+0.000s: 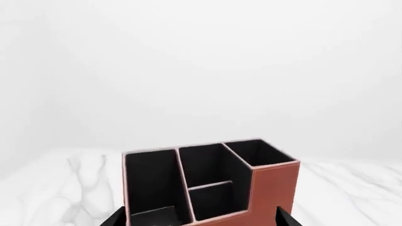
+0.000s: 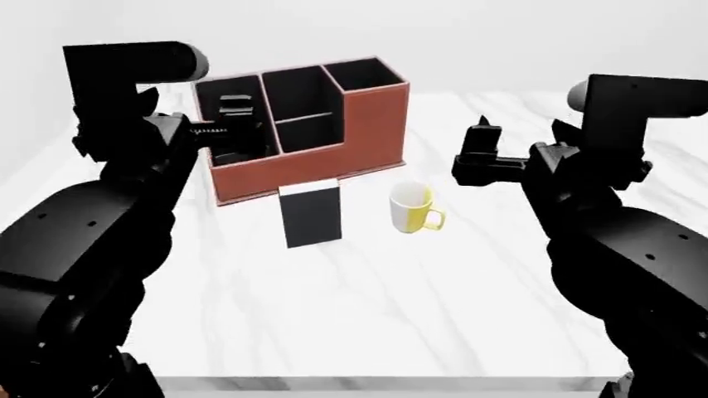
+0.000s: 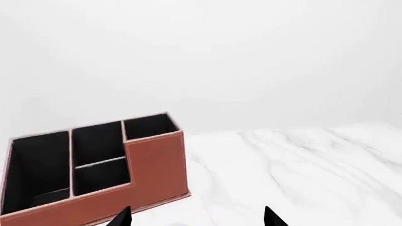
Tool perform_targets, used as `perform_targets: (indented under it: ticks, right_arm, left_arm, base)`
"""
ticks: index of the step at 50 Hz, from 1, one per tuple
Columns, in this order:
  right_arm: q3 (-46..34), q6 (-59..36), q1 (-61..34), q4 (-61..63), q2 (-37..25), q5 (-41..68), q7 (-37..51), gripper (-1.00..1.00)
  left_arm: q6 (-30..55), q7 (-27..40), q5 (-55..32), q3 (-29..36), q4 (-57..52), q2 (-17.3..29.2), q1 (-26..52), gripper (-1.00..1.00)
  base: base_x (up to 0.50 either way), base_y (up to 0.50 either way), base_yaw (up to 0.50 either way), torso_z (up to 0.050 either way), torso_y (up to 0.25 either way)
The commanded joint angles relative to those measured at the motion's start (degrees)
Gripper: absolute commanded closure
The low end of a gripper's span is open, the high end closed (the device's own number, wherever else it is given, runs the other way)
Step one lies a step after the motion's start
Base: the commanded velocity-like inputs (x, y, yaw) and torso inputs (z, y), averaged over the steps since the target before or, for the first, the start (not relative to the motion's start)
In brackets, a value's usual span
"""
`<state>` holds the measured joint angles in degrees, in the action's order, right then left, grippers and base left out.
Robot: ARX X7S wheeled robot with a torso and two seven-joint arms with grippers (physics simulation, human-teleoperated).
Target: Pick up the book and place it in the right compartment of the caddy.
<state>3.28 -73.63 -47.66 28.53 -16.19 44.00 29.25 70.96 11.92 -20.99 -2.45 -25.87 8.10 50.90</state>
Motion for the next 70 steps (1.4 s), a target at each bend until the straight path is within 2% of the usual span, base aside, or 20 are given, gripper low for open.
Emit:
perform_targets:
  ticks: [1, 35, 70]
  right_arm:
    - [-2.8, -10.9, -10.4, 0.3, -5.6, 12.5, 9.2, -1.00]
    - [-7.9, -3.5, -8.6, -3.3, -7.6, 9.8, 6.4, -1.00]
    - [-9.8, -1.7, -8.8, -4.3, -8.4, 10.1, 6.5, -1.00]
  left_arm:
    - [13.8, 1.7, -3.9, 0.1, -0.5, 1.5, 11.3, -1.00]
    - [16.8, 5.1, -6.4, 0.2, 0.1, 2.6, 13.4, -1.00]
    - [16.0, 7.7, -9.5, 0.9, 0.6, 3.8, 13.5, -1.00]
  base:
    - [0.50, 0.00, 0.00, 0.000, 0.000]
    - [0.50, 0.00, 0.00, 0.000, 0.001]
    - [0.50, 0.00, 0.00, 0.000, 0.001]
